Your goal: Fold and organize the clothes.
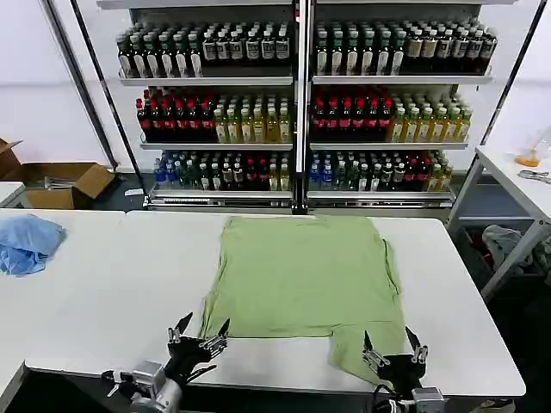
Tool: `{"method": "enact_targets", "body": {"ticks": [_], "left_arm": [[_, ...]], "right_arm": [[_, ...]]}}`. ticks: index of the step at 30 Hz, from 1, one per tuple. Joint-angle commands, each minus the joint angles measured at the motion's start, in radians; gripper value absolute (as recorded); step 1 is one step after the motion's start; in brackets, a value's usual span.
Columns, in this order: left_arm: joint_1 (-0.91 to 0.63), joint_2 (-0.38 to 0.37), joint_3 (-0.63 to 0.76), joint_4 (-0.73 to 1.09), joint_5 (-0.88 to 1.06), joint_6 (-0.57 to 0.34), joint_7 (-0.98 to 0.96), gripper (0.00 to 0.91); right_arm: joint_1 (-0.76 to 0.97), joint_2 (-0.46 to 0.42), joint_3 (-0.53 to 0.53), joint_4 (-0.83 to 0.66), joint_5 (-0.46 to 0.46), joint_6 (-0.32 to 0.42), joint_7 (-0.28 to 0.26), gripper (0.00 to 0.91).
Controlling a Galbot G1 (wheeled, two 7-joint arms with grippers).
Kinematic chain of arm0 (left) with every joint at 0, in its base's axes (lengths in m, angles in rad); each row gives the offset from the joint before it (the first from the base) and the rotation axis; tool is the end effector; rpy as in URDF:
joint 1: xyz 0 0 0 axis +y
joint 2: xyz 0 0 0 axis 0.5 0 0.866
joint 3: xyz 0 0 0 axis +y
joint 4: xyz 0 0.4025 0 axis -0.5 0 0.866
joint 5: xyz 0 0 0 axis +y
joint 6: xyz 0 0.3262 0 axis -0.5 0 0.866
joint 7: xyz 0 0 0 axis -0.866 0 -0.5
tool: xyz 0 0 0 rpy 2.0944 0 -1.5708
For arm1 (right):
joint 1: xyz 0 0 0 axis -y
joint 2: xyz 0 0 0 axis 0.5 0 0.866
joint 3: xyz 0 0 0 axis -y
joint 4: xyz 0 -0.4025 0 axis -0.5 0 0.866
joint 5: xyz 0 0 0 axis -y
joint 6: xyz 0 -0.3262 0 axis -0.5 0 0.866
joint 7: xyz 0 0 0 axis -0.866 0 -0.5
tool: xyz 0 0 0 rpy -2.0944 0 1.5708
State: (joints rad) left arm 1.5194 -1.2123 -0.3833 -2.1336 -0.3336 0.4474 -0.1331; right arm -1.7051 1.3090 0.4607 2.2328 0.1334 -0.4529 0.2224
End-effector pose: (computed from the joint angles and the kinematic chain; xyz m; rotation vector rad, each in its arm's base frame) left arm 0.1398 0.0440 -0.3268 -0.2574 -2.7012 -0.0129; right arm 0.0813 -0.0367 -0.3147 -0.0284 -2.6791 0.1824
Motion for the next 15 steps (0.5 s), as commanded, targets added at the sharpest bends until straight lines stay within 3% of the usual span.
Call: {"method": "enact_targets", "body": {"ticks": [1, 11, 13, 14, 15], "left_arm": [[-0.08, 0.006, 0.026, 0.098, -0.008, 0.06, -0.03, 0.907], [-0.092, 0.001, 0.03, 0.138, -0.011, 0.082, -0.077, 0.907], [-0.091, 0.001, 0.03, 0.141, -0.019, 0.088, -0.077, 0.645], [-0.089, 0.001, 0.031, 0.14, -0.024, 0.089, -0.075, 0.363], [-0.088, 0.002, 0.032, 0.139, -0.026, 0.09, -0.072, 0.252]], "right_arm": [[-0.013, 0.0, -0.006, -0.017, 0.021, -0.073, -0.001, 0.907], [-0.037, 0.012, -0.031, -0.02, 0.003, -0.107, 0.01, 0.907], [-0.039, 0.013, -0.035, -0.019, 0.01, -0.115, 0.015, 0.897], [-0.04, 0.013, -0.036, -0.019, 0.014, -0.118, 0.015, 0.635], [-0.04, 0.014, -0.037, -0.02, 0.021, -0.122, 0.015, 0.474]]}}
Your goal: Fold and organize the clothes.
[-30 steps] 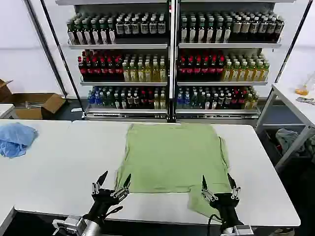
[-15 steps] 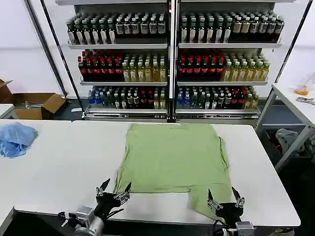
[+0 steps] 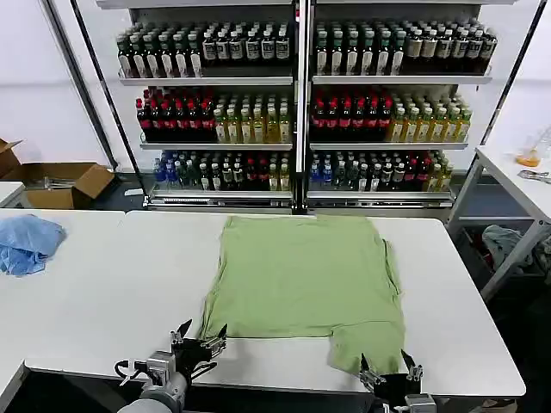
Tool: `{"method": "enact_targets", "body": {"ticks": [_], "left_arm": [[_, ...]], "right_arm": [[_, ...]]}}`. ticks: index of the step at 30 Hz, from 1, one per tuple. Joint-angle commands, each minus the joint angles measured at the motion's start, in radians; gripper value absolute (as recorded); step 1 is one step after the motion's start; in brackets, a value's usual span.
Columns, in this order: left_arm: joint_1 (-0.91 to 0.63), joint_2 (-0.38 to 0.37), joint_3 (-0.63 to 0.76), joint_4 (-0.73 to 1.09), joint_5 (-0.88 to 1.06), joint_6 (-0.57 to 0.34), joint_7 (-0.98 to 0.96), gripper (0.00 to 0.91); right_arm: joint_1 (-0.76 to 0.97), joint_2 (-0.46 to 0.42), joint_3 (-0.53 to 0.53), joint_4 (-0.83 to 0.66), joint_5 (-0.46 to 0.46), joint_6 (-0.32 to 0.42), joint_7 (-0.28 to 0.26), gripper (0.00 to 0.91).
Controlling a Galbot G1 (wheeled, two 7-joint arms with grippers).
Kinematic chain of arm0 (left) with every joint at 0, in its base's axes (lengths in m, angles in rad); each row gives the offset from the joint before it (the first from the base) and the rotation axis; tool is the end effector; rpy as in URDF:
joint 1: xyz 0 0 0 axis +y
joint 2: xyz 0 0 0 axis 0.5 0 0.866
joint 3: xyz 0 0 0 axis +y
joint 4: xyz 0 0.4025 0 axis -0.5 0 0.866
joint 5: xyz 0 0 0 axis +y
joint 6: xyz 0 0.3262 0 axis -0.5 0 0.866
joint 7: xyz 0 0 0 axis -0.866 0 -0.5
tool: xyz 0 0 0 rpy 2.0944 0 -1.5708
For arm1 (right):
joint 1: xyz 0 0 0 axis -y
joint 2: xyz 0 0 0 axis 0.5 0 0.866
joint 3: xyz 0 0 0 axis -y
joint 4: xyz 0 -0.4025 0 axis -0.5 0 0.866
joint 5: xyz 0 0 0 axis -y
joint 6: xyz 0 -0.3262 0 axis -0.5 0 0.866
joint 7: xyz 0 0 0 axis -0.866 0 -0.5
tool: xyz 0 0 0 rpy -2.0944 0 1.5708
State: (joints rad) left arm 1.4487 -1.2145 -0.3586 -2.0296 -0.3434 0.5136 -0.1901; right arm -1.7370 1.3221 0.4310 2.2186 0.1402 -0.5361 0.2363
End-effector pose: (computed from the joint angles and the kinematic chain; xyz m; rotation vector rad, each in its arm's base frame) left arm 0.1645 0.0450 -0.3508 -0.1689 -2.6061 -0.0570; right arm 0.0692 -0.0273 -0.3231 -0.0149 -2.5458 0.1686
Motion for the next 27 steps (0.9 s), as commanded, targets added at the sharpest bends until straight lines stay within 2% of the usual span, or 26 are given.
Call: {"method": "enact_targets", "body": {"ticks": [1, 2, 3, 4, 15, 27], "left_arm": [[-0.014, 0.004, 0.01, 0.031, -0.022, 0.022, -0.012, 0.171], [-0.011, 0.004, 0.011, 0.027, -0.027, 0.02, -0.007, 0.071], [-0.01, 0.004, 0.012, 0.025, -0.031, 0.018, -0.001, 0.05], [-0.008, 0.004, 0.013, 0.021, -0.037, 0.016, 0.002, 0.04], [0.005, 0.011, 0.006, 0.017, -0.07, -0.003, 0.024, 0.04], [0.06, 0.011, -0.008, -0.029, -0.094, -0.054, 0.065, 0.03]], "right_arm": [[-0.008, 0.001, -0.009, -0.008, 0.02, -0.041, 0.002, 0.343], [-0.009, 0.001, -0.01, -0.009, 0.025, -0.041, 0.003, 0.151], [-0.01, 0.001, -0.012, -0.012, 0.038, -0.041, 0.008, 0.04], [-0.01, 0.002, -0.012, -0.014, 0.045, -0.041, 0.008, 0.01], [-0.022, -0.003, -0.013, -0.021, 0.109, -0.042, 0.01, 0.0], [-0.061, -0.02, 0.0, 0.023, 0.121, -0.022, -0.01, 0.0]]}}
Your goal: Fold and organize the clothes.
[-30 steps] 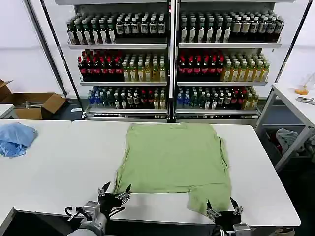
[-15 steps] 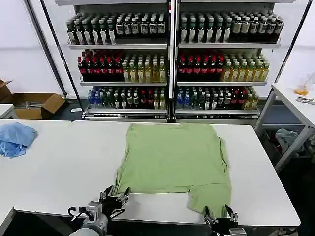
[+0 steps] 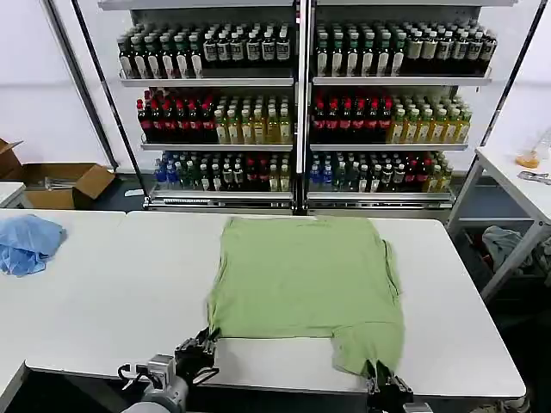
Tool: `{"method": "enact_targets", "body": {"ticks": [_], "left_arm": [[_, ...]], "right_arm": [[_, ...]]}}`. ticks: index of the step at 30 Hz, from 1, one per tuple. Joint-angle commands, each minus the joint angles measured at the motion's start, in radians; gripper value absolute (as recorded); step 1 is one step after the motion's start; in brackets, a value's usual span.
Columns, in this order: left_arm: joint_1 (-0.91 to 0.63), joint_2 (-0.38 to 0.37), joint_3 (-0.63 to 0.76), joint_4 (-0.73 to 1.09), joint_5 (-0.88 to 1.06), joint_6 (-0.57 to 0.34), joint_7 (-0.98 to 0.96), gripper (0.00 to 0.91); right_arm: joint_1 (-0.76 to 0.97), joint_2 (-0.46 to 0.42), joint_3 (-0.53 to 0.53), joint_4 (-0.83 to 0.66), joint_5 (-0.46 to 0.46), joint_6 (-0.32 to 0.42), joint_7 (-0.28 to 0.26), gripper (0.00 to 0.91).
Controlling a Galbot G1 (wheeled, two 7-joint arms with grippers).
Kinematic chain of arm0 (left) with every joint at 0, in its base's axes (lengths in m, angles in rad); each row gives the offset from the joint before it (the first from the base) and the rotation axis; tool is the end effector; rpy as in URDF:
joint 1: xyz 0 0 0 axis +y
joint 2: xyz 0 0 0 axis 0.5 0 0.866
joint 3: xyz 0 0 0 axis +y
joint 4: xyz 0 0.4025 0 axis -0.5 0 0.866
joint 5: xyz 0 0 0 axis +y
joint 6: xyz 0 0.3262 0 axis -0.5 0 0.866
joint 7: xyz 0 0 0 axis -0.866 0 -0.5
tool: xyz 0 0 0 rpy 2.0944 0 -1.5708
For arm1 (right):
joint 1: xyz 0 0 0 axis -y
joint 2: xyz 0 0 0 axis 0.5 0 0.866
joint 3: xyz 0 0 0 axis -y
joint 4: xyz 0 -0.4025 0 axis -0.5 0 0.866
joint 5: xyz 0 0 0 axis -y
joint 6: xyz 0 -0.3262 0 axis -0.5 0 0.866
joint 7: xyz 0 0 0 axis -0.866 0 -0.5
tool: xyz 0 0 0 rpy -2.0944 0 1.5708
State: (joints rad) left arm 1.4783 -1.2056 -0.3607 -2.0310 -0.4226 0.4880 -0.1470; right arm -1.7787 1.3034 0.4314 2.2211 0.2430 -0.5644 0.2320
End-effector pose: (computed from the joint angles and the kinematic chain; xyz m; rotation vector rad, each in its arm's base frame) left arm 0.1544 0.0477 -0.3545 -0.2465 -2.5793 0.0591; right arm 0.0561 -0.0311 -0.3245 0.0343 -2.4609 0.0662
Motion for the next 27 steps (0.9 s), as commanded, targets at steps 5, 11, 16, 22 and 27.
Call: {"method": "enact_targets", "body": {"ticks": [5, 11, 16, 22, 27], "left_arm": [[0.072, 0.018, -0.035, -0.103, -0.04, -0.036, 0.025, 0.03], [0.132, 0.045, -0.077, -0.214, -0.063, -0.032, 0.025, 0.02], [0.173, 0.064, -0.126, -0.268, -0.102, -0.031, 0.023, 0.02], [0.177, 0.111, -0.157, -0.296, -0.139, -0.032, 0.025, 0.02], [0.127, 0.139, -0.138, -0.274, -0.14, -0.032, 0.026, 0.02]], "right_arm": [[-0.091, -0.031, 0.032, 0.11, 0.018, 0.024, -0.013, 0.0], [-0.193, -0.08, 0.116, 0.244, 0.02, 0.052, -0.022, 0.0], [-0.214, -0.095, 0.165, 0.29, 0.026, 0.099, -0.025, 0.0], [-0.127, -0.128, 0.193, 0.27, 0.045, 0.174, -0.019, 0.0], [0.039, -0.183, 0.186, 0.191, 0.075, 0.198, -0.005, 0.0]]}}
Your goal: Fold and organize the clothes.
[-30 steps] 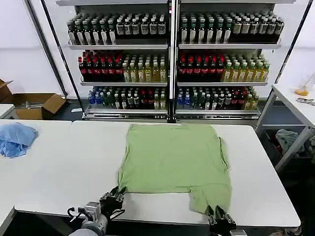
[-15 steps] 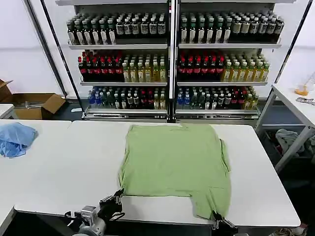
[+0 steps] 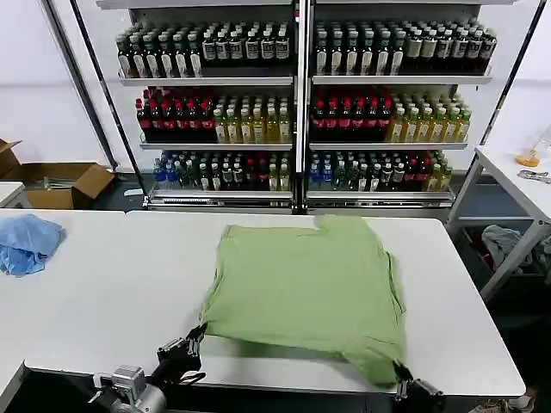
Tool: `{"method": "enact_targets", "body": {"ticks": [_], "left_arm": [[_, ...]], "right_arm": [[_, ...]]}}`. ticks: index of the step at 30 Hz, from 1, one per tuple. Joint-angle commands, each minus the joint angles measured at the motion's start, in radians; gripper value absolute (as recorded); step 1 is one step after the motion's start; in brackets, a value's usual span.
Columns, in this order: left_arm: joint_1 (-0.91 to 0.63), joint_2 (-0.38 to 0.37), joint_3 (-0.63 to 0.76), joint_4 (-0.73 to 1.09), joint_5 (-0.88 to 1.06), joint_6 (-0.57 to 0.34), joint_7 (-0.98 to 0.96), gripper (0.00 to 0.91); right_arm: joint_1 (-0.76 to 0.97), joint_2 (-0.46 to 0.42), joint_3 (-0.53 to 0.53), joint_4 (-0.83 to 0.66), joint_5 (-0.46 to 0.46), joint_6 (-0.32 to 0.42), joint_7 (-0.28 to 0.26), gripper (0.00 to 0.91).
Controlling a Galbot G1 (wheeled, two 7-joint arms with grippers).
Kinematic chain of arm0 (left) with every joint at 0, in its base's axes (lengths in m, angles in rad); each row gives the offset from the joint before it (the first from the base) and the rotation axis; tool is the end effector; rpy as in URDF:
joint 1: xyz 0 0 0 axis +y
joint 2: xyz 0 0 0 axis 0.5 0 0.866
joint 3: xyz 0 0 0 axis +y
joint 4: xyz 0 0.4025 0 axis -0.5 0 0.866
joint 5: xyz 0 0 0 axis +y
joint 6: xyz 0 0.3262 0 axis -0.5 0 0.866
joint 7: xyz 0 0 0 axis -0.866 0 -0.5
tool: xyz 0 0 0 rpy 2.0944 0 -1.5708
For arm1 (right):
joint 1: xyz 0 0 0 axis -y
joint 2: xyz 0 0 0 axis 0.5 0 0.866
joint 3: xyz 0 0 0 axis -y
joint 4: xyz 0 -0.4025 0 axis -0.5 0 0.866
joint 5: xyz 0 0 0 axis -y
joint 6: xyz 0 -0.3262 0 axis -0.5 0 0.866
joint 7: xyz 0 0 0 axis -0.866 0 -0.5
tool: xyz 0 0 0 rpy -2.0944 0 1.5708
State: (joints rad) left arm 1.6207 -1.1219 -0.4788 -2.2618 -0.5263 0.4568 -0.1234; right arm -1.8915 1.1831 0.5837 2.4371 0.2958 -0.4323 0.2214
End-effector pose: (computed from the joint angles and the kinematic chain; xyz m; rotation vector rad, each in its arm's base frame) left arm 0.1132 0.0743 -0.2876 -0.3186 -2.6887 0.1140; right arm 0.0371 -0.0700 -0.2491 0.0440 -2.7135 0.1478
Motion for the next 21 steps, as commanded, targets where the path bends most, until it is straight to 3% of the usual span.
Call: {"method": "enact_targets", "body": {"ticks": [1, 14, 21], "left_arm": [[-0.034, 0.061, -0.015, -0.024, -0.031, -0.004, 0.005, 0.02], [-0.264, 0.07, 0.105, 0.203, -0.007, -0.024, 0.007, 0.02], [-0.365, 0.053, 0.165, 0.319, 0.037, -0.041, 0.004, 0.02]], "right_arm": [[0.171, -0.07, 0.028, -0.046, 0.024, 0.064, 0.007, 0.0], [0.46, -0.194, -0.078, -0.291, 0.011, 0.076, -0.002, 0.0], [0.579, -0.207, -0.169, -0.394, -0.05, 0.086, -0.008, 0.0]]}}
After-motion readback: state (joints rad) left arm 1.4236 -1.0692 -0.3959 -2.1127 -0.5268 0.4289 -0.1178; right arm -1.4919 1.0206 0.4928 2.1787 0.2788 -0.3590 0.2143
